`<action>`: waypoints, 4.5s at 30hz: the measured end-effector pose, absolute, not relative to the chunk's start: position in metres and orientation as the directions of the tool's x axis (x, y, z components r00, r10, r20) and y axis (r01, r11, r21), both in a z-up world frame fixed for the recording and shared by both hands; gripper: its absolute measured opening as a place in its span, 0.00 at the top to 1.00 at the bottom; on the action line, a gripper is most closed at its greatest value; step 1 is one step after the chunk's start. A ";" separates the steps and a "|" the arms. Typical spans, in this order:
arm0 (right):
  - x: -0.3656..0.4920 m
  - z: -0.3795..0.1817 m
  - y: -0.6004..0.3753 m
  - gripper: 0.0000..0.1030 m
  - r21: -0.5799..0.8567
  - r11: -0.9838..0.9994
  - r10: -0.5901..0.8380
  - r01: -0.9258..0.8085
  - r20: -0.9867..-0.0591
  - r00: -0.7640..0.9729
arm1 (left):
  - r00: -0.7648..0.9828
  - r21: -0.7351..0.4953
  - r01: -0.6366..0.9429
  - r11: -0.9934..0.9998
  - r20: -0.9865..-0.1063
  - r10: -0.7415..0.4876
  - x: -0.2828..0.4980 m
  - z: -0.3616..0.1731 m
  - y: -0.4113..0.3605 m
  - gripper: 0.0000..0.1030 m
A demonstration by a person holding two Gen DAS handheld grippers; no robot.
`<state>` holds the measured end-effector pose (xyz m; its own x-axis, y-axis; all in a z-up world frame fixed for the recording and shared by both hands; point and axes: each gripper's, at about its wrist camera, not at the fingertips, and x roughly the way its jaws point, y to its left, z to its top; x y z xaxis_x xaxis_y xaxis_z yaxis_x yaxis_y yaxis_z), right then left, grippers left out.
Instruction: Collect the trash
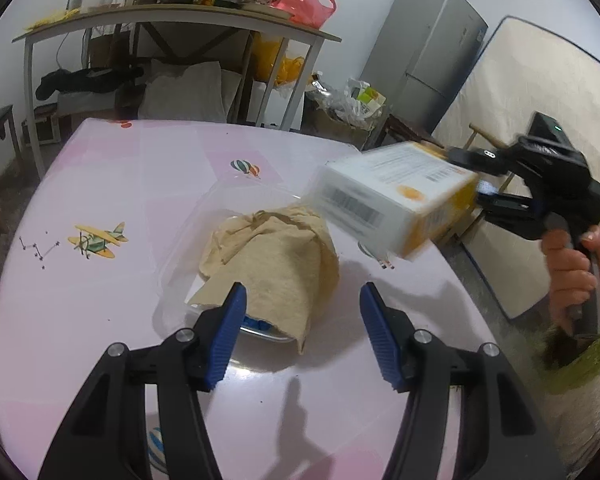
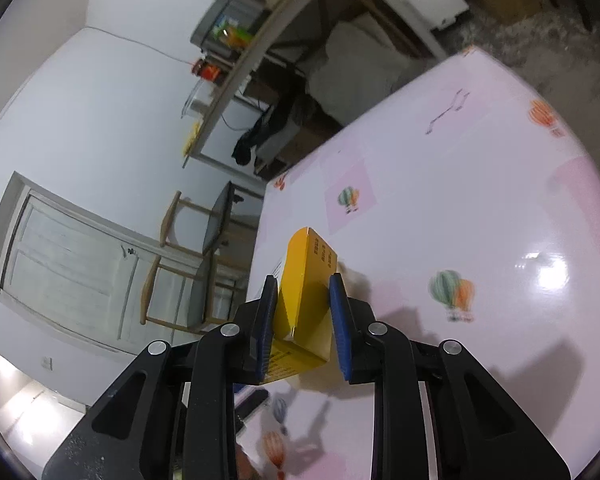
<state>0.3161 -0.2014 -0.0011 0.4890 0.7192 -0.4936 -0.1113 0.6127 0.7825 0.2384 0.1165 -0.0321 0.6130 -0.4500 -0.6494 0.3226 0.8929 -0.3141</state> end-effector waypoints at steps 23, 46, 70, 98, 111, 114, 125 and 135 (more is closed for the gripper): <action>0.241 -0.074 -0.248 0.45 0.611 0.788 0.577 -0.077 -0.690 0.437 | 0.542 -0.081 0.314 0.946 -0.803 -0.248 0.284 -0.053 0.081 0.83; 0.227 -0.053 -0.257 0.46 0.634 0.760 0.608 -0.142 -0.616 0.500 | 0.696 -0.163 0.407 0.899 -0.582 -0.420 0.170 0.069 0.111 1.00; 0.220 -0.054 -0.248 0.46 0.640 0.753 0.618 -0.150 -0.612 0.493 | 0.574 -0.464 0.517 0.719 -0.435 -0.694 0.046 0.164 0.181 1.00; 0.203 -0.058 -0.249 0.46 0.637 0.759 0.606 -0.134 -0.617 0.502 | 0.477 -0.419 0.388 0.821 -0.671 -0.568 0.121 0.007 0.128 1.00; 0.201 -0.062 -0.236 0.46 0.634 0.761 0.611 -0.138 -0.628 0.481 | 0.409 -0.012 0.502 0.865 -0.878 -0.249 0.100 -0.085 0.074 0.79; 0.200 -0.060 -0.236 0.46 0.636 0.760 0.611 -0.136 -0.626 0.485 | 0.454 -0.041 0.498 0.866 -0.838 -0.301 0.098 -0.065 0.084 0.43; 0.200 -0.063 -0.231 0.43 0.655 0.744 0.630 -0.134 -0.621 0.467 | 0.422 0.053 0.618 0.785 -0.864 -0.274 0.124 -0.082 0.057 0.11; 0.184 -0.069 -0.214 0.30 0.689 0.714 0.676 -0.122 -0.635 0.373 | 0.340 -0.056 0.567 0.822 -0.893 -0.295 0.147 -0.099 0.064 0.14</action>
<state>0.1845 -0.2142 -0.0688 0.3727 0.6763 -0.6353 -0.1219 0.7144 0.6890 0.1470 0.0640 -0.0994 0.3403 -0.2951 -0.8928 0.5665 0.8222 -0.0559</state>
